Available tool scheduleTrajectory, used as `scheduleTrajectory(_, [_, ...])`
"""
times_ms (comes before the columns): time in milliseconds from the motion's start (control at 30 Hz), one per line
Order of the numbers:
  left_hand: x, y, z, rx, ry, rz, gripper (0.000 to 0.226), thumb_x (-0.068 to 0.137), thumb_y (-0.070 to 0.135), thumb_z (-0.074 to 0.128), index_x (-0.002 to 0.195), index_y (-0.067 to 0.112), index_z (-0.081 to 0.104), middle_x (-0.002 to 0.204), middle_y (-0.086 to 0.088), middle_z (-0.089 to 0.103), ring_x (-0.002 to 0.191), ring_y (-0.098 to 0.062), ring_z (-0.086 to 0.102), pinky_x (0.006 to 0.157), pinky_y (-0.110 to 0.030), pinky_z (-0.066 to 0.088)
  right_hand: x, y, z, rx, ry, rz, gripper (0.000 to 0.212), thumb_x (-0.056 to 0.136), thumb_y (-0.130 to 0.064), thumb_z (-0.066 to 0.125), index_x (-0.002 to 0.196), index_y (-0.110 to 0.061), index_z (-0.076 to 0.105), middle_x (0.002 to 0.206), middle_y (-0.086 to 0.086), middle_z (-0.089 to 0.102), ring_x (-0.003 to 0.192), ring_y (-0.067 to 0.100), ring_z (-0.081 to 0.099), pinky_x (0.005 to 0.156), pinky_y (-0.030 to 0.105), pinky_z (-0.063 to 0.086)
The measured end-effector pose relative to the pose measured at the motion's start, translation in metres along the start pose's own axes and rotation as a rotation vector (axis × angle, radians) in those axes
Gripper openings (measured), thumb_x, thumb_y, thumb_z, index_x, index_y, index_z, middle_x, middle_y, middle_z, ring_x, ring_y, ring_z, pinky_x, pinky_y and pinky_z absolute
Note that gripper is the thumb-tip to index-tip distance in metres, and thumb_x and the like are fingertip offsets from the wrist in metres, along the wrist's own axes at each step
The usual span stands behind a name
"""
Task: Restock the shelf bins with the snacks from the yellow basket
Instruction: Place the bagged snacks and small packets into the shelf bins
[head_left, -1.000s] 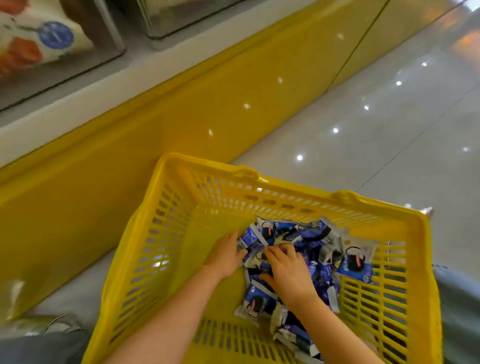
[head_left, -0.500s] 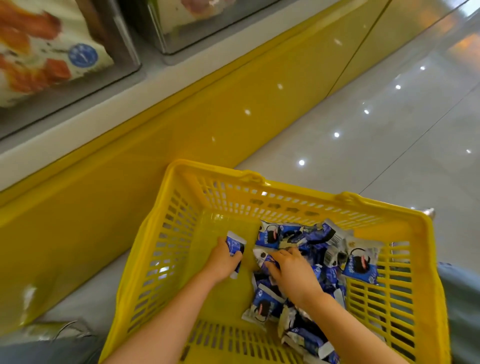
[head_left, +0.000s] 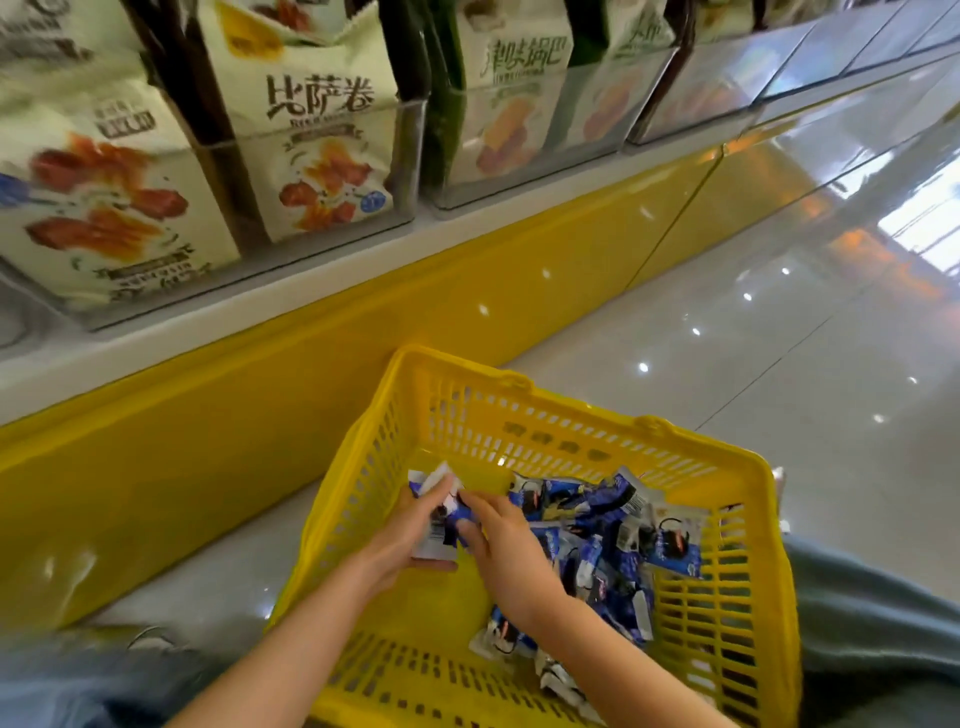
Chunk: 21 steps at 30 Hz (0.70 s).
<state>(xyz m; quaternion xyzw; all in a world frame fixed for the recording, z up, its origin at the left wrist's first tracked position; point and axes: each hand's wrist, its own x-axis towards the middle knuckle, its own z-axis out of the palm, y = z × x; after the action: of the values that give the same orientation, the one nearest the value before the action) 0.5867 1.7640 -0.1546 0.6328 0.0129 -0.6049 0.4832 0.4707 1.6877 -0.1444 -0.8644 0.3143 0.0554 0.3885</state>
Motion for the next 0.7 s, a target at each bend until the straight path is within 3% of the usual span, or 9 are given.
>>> scheduleTrajectory(100, [-0.022,0.009,-0.009,0.007,0.007,0.193,0.037,0.097,0.036,0.040,0.130,0.022,0.049,0.120,-0.015,0.062,0.095,-0.028,0.064,0.072,-0.038,0.054,-0.009,-0.020,-0.005,0.165,0.068,0.022,0.037,0.096,-0.030,0.048,0.132,-0.023,0.043,0.127,-0.007,0.046,0.116,0.008,0.045,0.090,0.011,0.035])
scheduleTrajectory(167, [-0.037,0.015,-0.012,0.005,-0.004,0.276,0.031,0.098,0.035,0.039,0.123,0.027,0.054,0.111,-0.009,0.067,0.086,-0.022,0.066,0.068,-0.035,0.055,-0.013,-0.036,-0.011,0.356,0.073,0.117,0.039,0.092,-0.031,0.056,0.127,-0.021,0.041,0.114,-0.015,0.049,0.103,0.001,0.049,0.078,0.002,0.038])
scheduleTrajectory(233, [-0.048,0.021,-0.015,0.043,0.024,0.344,0.026,0.097,0.035,0.039,0.116,0.026,0.055,0.103,-0.004,0.069,0.083,-0.017,0.067,0.064,-0.030,0.055,-0.015,-0.051,-0.017,0.442,0.033,0.149,0.042,0.089,-0.032,0.061,0.125,-0.020,0.044,0.107,-0.018,0.051,0.094,-0.001,0.053,0.069,0.002,0.041])
scheduleTrajectory(400, [-0.077,0.039,-0.031,0.108,0.079,0.531,0.012,0.097,0.026,0.042,0.106,0.028,0.050,0.106,-0.004,0.067,0.089,-0.019,0.066,0.079,-0.043,0.055,-0.020,-0.085,-0.044,0.488,0.002,0.081,0.030,0.081,-0.025,0.072,0.107,-0.015,0.063,0.108,0.001,0.066,0.102,0.014,0.061,0.084,0.023,0.048])
scheduleTrajectory(500, [-0.101,0.049,-0.045,0.180,0.035,0.581,0.014,0.097,0.028,0.041,0.108,0.029,0.050,0.093,-0.002,0.067,0.076,-0.020,0.066,0.063,-0.038,0.057,-0.028,-0.106,-0.059,0.527,0.001,0.042,0.023,0.076,-0.019,0.076,0.095,-0.022,0.064,0.104,-0.001,0.067,0.099,0.015,0.062,0.083,0.024,0.047])
scheduleTrajectory(700, [-0.148,0.066,-0.085,0.334,0.045,0.719,0.017,0.093,0.030,0.046,0.109,0.028,0.051,0.087,0.006,0.063,0.066,-0.001,0.063,0.054,-0.025,0.054,-0.038,-0.150,-0.074,0.796,-0.081,-0.003,0.030,0.082,-0.006,0.067,0.109,-0.019,0.062,0.105,0.003,0.071,0.092,0.010,0.068,0.072,0.016,0.052])
